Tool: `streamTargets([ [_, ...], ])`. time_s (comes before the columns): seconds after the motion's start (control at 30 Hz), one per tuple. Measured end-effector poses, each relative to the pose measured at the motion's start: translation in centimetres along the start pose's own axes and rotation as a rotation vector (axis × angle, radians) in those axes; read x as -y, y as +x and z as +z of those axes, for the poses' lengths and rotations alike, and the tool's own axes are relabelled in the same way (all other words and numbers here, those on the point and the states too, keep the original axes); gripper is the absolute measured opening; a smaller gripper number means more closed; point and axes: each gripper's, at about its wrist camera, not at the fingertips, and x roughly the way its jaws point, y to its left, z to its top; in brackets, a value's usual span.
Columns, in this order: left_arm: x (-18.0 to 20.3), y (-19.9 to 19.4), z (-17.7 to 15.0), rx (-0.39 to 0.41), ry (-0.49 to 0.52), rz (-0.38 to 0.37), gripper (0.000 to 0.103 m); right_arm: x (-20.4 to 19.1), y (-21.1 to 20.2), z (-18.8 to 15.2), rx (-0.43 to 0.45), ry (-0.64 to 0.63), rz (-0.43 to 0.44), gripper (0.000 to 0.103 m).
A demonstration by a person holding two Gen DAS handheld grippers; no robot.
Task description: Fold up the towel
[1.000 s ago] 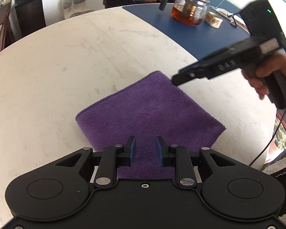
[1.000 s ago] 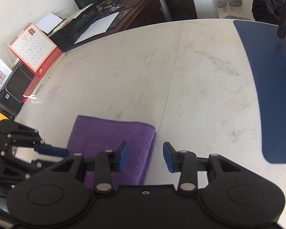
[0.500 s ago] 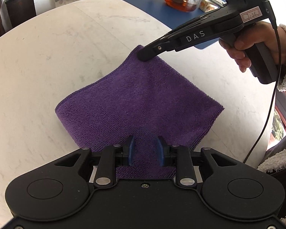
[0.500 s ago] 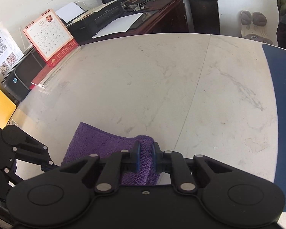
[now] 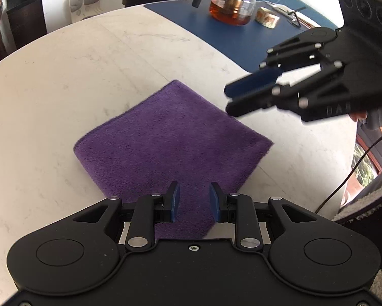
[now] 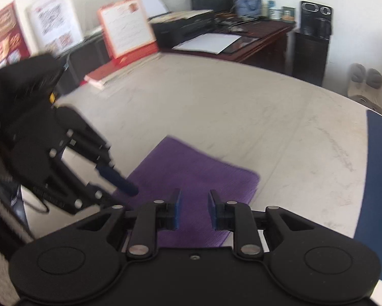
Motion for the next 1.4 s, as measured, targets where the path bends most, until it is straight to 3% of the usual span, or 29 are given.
streamTargets([
  [0.17,0.4,0.8,-1.8,-0.005,-0.014,0.018,0.025,-1.9,1.7,-2.8,-0.081,-0.09,-0.042,0.019],
  [0.4,-0.4,-0.3,-4.0,0.038,-0.073,0.011,0.025,-0.6,0.6,-4.4,-0.063,-0.055,-0.053,0.018],
  [0.63,-0.6,-2.5,-6.0,0.036,-0.113,0.039,0.025,-0.8,0.3,-3.5,-0.09,-0.058,-0.063,0.018],
  [0.77,-1.2,-4.7,-6.6,0.057,-0.138,0.08,0.025,-1.6,-1.7,-1.1,-0.004,-0.085,-0.043,0.018],
  [0.9,-1.7,-5.1,-4.0,0.153,-0.135,0.085,0.029,-2.6,0.0,1.1,0.018,-0.131,-0.011,0.018],
  [1.03,-1.9,-1.7,-1.7,0.136,-0.109,0.118,0.028,-2.3,3.8,2.0,-0.022,-0.12,0.021,0.018],
  [1.13,-2.8,0.1,-2.3,0.116,-0.132,0.118,0.027,-0.9,4.9,0.9,-0.071,-0.13,-0.025,0.018],
  [1.3,-3.6,-0.9,-3.0,0.107,-0.175,0.093,0.026,4.0,3.1,-0.2,-0.064,0.067,-0.091,0.02],
  [1.4,-3.8,-1.8,-1.9,0.123,-0.15,0.11,0.027,4.5,1.5,0.7,0.017,0.109,-0.063,0.02],
])
